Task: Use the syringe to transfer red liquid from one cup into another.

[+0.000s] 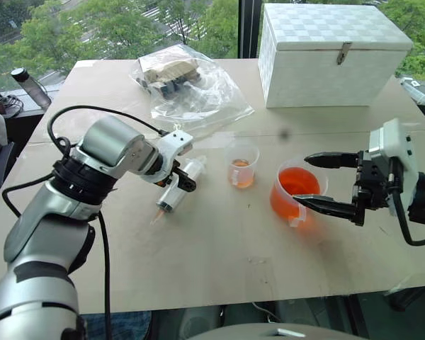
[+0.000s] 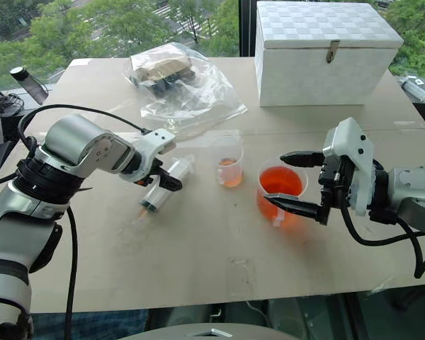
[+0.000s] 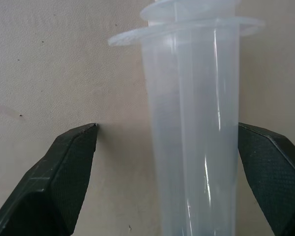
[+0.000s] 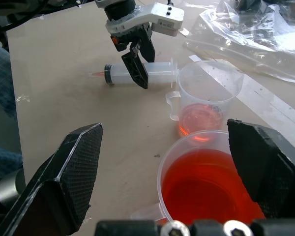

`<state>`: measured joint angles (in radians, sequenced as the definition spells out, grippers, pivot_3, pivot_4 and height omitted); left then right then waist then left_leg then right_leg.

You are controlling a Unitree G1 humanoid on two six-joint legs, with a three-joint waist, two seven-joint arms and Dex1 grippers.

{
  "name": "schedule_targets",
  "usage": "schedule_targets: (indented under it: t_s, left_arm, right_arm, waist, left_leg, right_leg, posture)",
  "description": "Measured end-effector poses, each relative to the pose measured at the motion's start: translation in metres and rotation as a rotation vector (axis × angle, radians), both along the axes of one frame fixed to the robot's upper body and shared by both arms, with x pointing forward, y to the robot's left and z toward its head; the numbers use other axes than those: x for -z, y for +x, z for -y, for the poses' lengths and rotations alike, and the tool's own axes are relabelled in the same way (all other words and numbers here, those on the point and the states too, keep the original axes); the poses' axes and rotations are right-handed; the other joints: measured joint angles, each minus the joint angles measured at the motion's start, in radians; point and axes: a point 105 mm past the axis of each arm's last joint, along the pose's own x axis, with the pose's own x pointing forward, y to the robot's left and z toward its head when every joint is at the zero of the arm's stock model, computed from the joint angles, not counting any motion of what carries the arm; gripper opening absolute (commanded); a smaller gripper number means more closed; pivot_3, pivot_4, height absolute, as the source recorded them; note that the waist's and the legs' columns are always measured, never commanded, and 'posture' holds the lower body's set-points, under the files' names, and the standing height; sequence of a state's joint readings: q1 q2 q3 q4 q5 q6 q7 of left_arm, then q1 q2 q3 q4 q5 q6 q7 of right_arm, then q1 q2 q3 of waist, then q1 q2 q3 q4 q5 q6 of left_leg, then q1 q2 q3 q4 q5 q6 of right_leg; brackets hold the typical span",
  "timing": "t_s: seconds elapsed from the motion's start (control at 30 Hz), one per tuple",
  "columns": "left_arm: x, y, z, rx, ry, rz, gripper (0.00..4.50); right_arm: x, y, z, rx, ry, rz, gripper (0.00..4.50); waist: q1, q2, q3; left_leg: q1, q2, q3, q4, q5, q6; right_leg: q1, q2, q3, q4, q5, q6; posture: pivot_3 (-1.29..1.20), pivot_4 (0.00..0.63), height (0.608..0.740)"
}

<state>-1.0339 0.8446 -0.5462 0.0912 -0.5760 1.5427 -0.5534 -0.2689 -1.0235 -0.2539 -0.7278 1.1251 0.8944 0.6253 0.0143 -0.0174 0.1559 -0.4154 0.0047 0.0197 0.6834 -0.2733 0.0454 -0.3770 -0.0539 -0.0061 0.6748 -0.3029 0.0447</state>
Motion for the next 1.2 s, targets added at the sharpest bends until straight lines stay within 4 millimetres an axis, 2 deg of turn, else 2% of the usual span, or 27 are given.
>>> schedule_targets:
  t_s: [0.07, 0.17, 0.3, 0.37, 0.5, 0.6, 0.8, 0.93, 1.0, 1.07, 1.13, 1.2]
  left_arm:
    - [0.0, 0.003, -0.001, 0.01, 0.011, 0.001, 4.5]
    - [0.0, 0.005, -0.002, 0.018, 0.022, 0.001, 3.73]
    - [-0.001, 0.009, -0.005, 0.012, 0.027, 0.007, 1.7]
    - [-0.002, 0.01, -0.005, 0.013, 0.022, 0.006, 1.35]
    - [-0.004, 0.01, -0.003, 0.023, 0.005, 0.009, 1.35]
    - [-0.021, 0.012, 0.0, 0.036, -0.05, 0.067, 1.35]
    - [-0.081, 0.015, -0.013, -0.001, -0.181, 0.249, 1.35]
    - [-0.14, 0.012, -0.008, 0.051, -0.351, 0.449, 1.35]
    - [-0.169, 0.011, 0.012, 0.152, -0.501, 0.605, 1.35]
    - [-0.185, 0.006, 0.04, 0.276, -0.631, 0.728, 1.35]
    - [-0.19, -0.001, 0.064, 0.384, -0.733, 0.832, 1.35]
    - [-0.185, -0.008, 0.085, 0.45, -0.854, 0.85, 1.35]
  right_arm:
    - [0.0, 0.001, 0.0, 0.01, 0.008, 0.009, 4.3]
    - [0.0, 0.002, -0.001, 0.02, 0.01, 0.016, 4.5]
    - [0.0, 0.002, -0.002, 0.03, 0.016, 0.023, 4.5]
    - [0.0, 0.001, -0.002, 0.028, 0.02, 0.022, 4.5]
    - [-0.001, 0.001, -0.003, 0.03, 0.025, 0.019, 4.5]
    - [-0.001, 0.001, -0.003, 0.024, 0.031, 0.014, 4.5]
    - [-0.006, 0.003, -0.003, 0.018, 0.052, 0.009, 4.5]
    - [-0.015, 0.011, 0.001, 0.027, 0.078, 0.019, 4.5]
    - [-0.022, 0.018, 0.004, 0.04, 0.122, 0.024, 4.5]
    - [-0.028, 0.025, 0.008, 0.059, 0.161, 0.027, 4.5]
    - [-0.034, 0.032, 0.017, 0.1, 0.205, 0.041, 4.5]
    - [-0.042, 0.04, 0.028, 0.161, 0.267, 0.072, 4.5]
  waist:
    - [-0.001, 0.0, 0.0]
    - [0.0, 0.0, 0.0]
    - [0.0, 0.0, 0.0]
    - [0.0, 0.0, 0.0]
    - [-0.002, 0.0, 0.0]
    - [-0.002, -0.001, 0.001]
    - [-0.007, -0.002, 0.001]
    - [-0.003, -0.003, 0.002]
    - [0.003, -0.003, 0.002]
    - [0.008, -0.004, 0.002]
    - [0.008, -0.004, 0.002]
    - [0.003, -0.004, 0.002]
  left_leg:
    - [0.0, 0.0, 0.0, 0.0, 0.0, 0.0]
    - [0.0, 0.0, 0.0, 0.0, 0.0, 0.0]
    - [-0.001, 0.0, 0.0, 0.001, 0.0, 0.0]
    - [-0.001, 0.0, 0.0, 0.001, 0.0, 0.0]
    - [-0.001, 0.0, 0.0, 0.001, 0.0, 0.0]
    - [-0.001, 0.0, 0.0, 0.001, 0.0, 0.0]
    - [-0.001, 0.0, 0.0, 0.001, 0.0, 0.0]
    - [-0.001, 0.0, 0.0, 0.001, 0.0, 0.0]
    - [-0.001, 0.0, 0.0, 0.002, 0.0, 0.0]
    - [-0.001, 0.0, -0.001, 0.003, 0.0, 0.0]
    - [-0.002, 0.0, 0.0, 0.003, 0.0, 0.0]
    - [-0.002, 0.0, 0.0, 0.003, 0.0, 0.0]
  right_leg:
    - [0.0, 0.0, 0.0, 0.001, 0.0, 0.0]
    - [-0.001, 0.0, 0.0, 0.002, 0.0, 0.0]
    - [-0.001, 0.0, 0.0, 0.002, 0.0, 0.0]
    - [-0.001, 0.0, 0.0, 0.002, 0.0, 0.0]
    - [-0.002, 0.0, 0.001, 0.002, 0.0, 0.0]
    - [-0.002, 0.0, 0.001, 0.002, 0.0, 0.0]
    - [-0.002, 0.0, 0.001, 0.002, -0.001, 0.001]
    - [-0.002, 0.0, 0.0, 0.001, -0.001, 0.001]
    - [-0.002, -0.001, -0.001, 0.002, -0.001, 0.001]
    - [0.0, -0.002, -0.001, 0.001, -0.001, 0.001]
    - [0.0, -0.002, -0.001, 0.001, 0.0, 0.001]
    - [0.0, -0.002, 0.0, 0.001, 0.0, 0.001]
  posture:
    - [0.0, 0.15, 0.74]
    - [0.0, 0.15, 0.74]
    - [0.0, 0.15, 0.74]
    - [0.0, 0.15, 0.74]
    - [0.0, 0.15, 0.74]
    - [0.0, 0.15, 0.74]
    - [0.0, 0.15, 0.74]
    - [0.0, 0.15, 0.74]
    - [0.0, 0.15, 0.74]
    - [0.0, 0.15, 0.74]
    - [0.0, 0.15, 0.74]
    - [0.0, 0.15, 0.74]
